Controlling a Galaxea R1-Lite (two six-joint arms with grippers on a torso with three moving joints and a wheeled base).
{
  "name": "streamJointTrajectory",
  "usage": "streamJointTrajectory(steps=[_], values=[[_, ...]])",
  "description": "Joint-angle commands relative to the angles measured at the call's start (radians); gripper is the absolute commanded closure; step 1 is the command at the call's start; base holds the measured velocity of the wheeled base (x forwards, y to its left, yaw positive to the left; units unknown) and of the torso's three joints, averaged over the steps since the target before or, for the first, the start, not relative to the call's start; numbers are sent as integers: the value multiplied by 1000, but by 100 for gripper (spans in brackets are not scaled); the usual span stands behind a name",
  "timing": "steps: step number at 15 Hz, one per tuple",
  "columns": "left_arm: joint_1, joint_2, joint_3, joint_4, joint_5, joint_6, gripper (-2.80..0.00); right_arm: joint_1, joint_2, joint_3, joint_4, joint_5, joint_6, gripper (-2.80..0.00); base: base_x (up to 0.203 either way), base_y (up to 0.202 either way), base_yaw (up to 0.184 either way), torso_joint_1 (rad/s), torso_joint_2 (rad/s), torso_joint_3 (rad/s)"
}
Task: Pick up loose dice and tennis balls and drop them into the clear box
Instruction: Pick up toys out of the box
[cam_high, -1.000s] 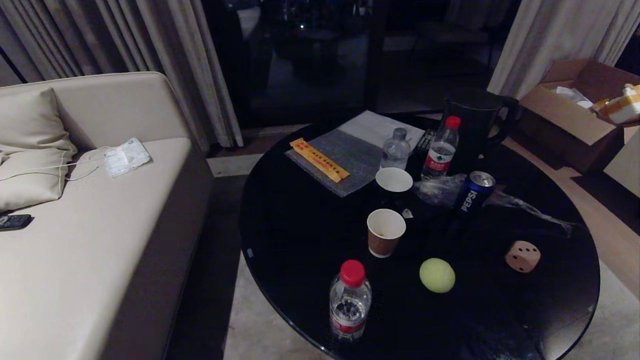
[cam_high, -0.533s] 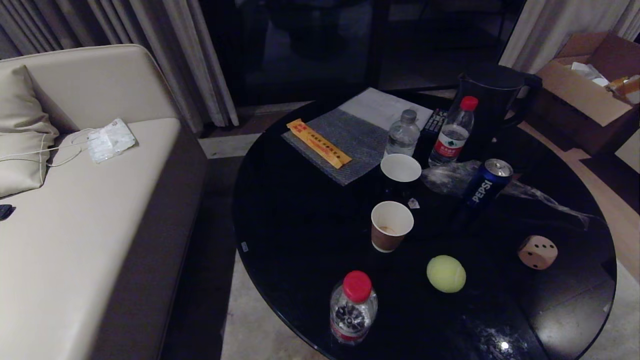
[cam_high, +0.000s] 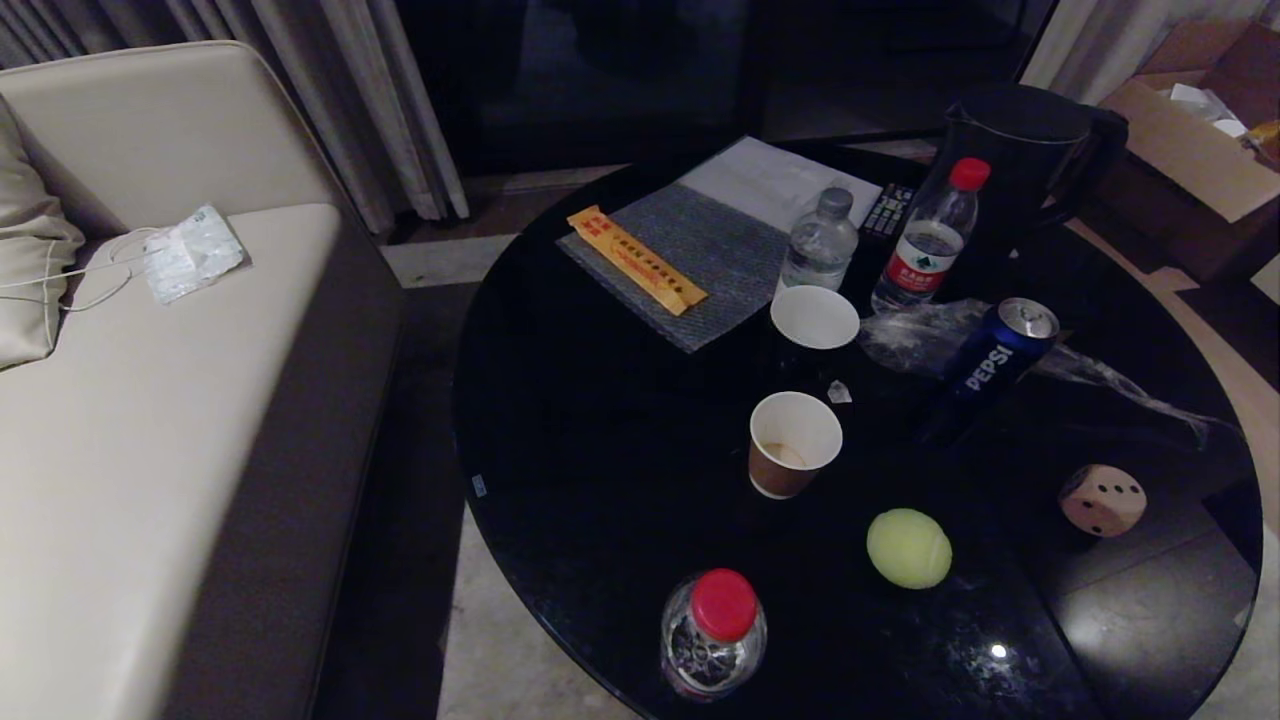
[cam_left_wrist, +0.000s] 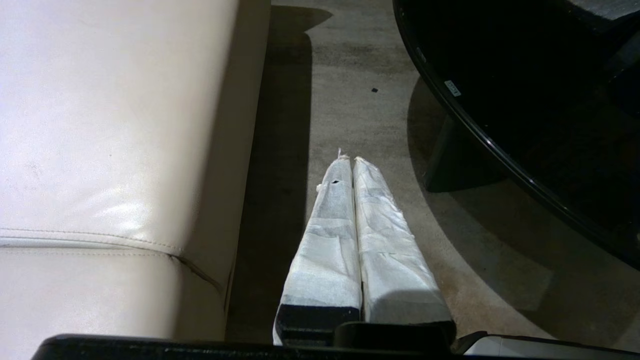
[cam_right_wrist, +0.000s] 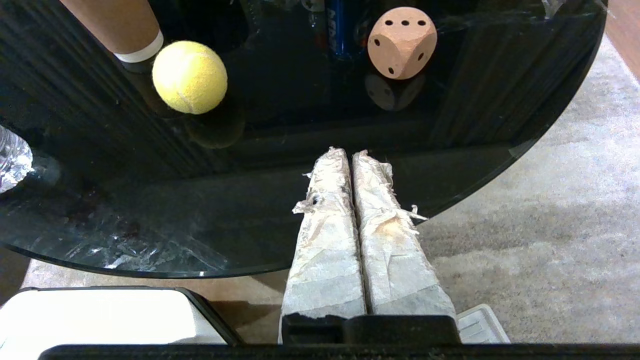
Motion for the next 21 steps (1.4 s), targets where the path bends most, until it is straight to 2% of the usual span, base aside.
streamJointTrajectory(steps=[1,4,6,8,10,16,21], values=[[0,2,2,-1,1,-1,0,0,1,-2,5,2,2,0,0,0,0,0,0,0],[0,2,2,-1,1,-1,0,-2,2,-19,11,-15,11,0,0,0,0,0,0,0],[0,2,2,-1,1,-1,0,-2,52,-125,54,-27,11,0,0,0,0,0,0,0],[0,2,2,-1,1,-1,0,-6,197,-256,146,-56,18,0,0,0,0,0,0,0],[0,2,2,-1,1,-1,0,-12,371,-328,159,-74,33,0,0,0,0,0,0,0],[0,2,2,-1,1,-1,0,-44,842,-352,-169,-104,56,0,0,0,0,0,0,0],[0,2,2,-1,1,-1,0,-61,1080,-370,-227,-115,54,0,0,0,0,0,0,0]])
